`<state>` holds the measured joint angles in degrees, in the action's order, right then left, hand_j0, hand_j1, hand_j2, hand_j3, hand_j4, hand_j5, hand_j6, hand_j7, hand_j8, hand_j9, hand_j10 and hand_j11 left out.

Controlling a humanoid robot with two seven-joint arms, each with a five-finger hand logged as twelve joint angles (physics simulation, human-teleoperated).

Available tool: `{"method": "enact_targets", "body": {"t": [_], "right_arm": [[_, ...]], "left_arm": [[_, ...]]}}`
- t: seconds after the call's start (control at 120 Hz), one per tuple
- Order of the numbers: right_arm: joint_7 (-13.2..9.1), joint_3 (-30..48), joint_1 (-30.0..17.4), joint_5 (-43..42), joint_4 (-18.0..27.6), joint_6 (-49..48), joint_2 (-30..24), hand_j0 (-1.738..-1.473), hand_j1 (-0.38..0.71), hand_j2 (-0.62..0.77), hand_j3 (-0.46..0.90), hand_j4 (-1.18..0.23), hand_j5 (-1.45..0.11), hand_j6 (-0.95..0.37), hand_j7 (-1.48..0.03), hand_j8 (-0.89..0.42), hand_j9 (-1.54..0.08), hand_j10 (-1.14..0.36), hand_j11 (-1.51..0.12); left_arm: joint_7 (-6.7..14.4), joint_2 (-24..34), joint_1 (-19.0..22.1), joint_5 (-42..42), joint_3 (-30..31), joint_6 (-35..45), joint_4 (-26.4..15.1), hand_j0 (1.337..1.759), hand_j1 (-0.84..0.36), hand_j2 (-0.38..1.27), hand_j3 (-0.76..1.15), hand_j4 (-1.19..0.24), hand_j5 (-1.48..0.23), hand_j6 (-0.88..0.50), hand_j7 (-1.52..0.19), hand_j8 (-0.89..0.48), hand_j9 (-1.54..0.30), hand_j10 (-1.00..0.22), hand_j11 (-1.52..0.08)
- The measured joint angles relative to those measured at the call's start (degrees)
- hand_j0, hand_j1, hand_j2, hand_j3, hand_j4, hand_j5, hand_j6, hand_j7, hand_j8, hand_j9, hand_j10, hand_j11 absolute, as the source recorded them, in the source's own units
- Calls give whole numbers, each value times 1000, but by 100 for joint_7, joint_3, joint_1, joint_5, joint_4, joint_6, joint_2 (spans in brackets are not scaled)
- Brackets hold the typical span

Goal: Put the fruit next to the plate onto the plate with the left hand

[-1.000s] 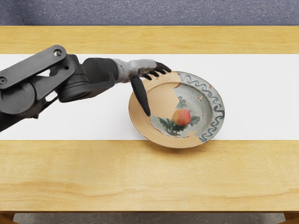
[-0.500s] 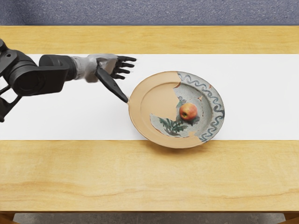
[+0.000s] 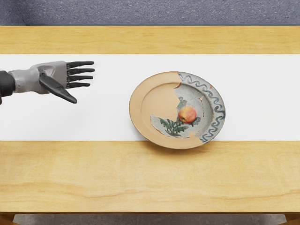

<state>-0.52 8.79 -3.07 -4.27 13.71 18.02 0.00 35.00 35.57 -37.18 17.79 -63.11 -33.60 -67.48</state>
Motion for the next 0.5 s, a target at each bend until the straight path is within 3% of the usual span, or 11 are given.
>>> {"method": "enact_targets", "body": {"t": [0.075,0.192,0.325,0.5], "right_arm": [[0,0,4,1,0,0,0,-1658,-349,0,0,0,0,0,0,0,0,0,0],[0,0,7,-1,0,0,0,-1658,-349,0,0,0,0,0,0,0,0,0,0],[0,0,8,-1,3,0,0,-1658,-349,0,0,0,0,0,0,0,0,0,0],[0,0,11,-3,8,-1,0,-1658,-349,0,0,0,0,0,0,0,0,0,0]], "left_arm": [[0,6,265,-27,-412,-73,66,1658,328,5,0,-18,-24,-18,-24,-17,-24,-18,-24],[0,111,272,-184,-884,-119,695,1658,329,4,0,-17,-23,-17,-23,-17,-23,-17,-23],[0,172,273,-279,-1033,-136,1128,1658,330,4,0,-16,-21,-15,-21,-15,-22,-15,-22],[0,161,266,-309,-1076,-141,1275,1658,330,4,0,-15,-21,-14,-21,-14,-21,-15,-21]]}}
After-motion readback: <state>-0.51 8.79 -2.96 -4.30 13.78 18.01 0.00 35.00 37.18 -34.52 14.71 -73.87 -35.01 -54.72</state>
